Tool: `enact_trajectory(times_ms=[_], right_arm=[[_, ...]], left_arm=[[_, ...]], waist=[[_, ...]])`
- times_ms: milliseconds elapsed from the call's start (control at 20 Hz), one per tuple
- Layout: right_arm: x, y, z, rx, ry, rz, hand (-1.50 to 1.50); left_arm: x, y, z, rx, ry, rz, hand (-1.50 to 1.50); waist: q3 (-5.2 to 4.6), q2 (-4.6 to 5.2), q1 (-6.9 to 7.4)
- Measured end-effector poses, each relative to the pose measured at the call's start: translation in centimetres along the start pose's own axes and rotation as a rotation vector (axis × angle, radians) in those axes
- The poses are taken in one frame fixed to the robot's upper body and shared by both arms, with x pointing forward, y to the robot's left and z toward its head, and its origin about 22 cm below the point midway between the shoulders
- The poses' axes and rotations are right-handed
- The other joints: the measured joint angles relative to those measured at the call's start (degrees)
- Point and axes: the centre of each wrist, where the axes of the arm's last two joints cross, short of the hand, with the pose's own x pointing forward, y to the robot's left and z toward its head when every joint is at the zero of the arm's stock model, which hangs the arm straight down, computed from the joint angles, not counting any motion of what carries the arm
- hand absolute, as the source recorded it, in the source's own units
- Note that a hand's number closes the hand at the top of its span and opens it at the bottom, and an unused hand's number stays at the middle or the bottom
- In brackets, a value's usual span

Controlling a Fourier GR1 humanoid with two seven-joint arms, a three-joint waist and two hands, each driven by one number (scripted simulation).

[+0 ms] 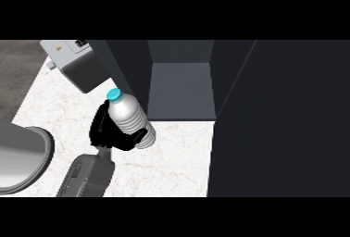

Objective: Pick up the bottled water, place it into the cabinet and close the cabinet

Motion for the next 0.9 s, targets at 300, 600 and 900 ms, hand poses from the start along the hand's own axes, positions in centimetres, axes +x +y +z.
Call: enact_trajectory(times_ms=[300, 600, 900], right_arm=[[-0.4, -0.3, -0.2, 0.006, -0.003, -0.007, -1.5], [-0.7, 0.3, -0.6, 0.017, 0.002, -0.022, -1.5], [-0.7, 0.1, -0.7, 0.037, 0.007, -0.028, -1.5]], left_arm=[[0.7, -1.3, -0.9, 0.092, 0.012, -0.07, 1.5], [0.8, -1.1, -1.4, 0.167, -0.019, -0.198, 1.5], [1.0, -1.5, -1.6, 0.241, -0.019, -0.31, 1.5]], waist=[[-0.19, 0.03, 0.26], [-0.31, -0.04, 0.04], [-0.26, -0.15, -0.68]])
